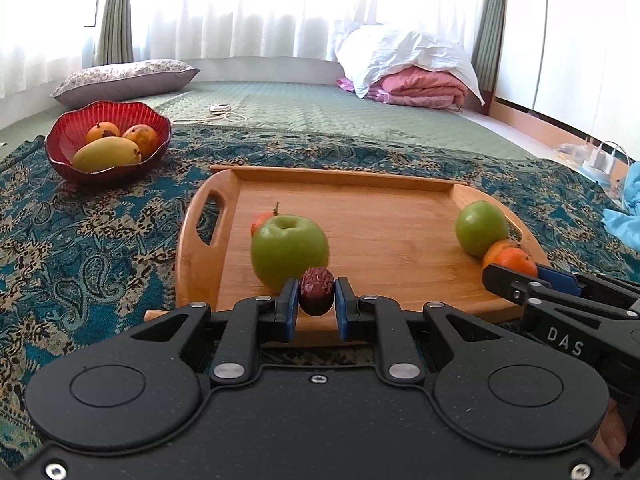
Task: Organize fruits
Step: 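Carry the tangerine over the tray with the right tool while the left tool carries the date there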
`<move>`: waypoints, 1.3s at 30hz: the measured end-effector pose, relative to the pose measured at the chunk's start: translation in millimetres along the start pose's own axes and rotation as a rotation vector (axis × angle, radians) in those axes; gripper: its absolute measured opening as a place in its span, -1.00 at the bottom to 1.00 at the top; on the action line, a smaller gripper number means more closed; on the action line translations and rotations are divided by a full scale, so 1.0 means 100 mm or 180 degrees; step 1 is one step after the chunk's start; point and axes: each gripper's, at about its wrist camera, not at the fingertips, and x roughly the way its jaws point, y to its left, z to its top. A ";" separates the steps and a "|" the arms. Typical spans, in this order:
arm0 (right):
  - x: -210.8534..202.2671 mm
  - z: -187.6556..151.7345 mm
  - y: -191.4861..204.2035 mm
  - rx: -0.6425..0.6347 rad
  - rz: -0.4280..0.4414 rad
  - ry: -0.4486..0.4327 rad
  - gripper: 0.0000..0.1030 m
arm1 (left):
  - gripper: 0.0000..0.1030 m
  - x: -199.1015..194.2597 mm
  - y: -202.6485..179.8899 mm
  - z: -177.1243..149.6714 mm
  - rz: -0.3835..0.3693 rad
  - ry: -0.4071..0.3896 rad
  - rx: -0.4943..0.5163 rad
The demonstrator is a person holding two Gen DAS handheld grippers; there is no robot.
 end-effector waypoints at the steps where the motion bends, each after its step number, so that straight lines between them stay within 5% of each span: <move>1: 0.02 0.00 0.00 0.0006 0.0005 0.0020 -0.26 | -0.65 0.02 0.01 0.00 0.0006 0.0010 -0.0004; 39: 0.47 0.00 0.00 0.0181 -0.0066 0.0448 -0.25 | -0.65 0.49 0.20 0.06 0.0061 0.0258 -0.0143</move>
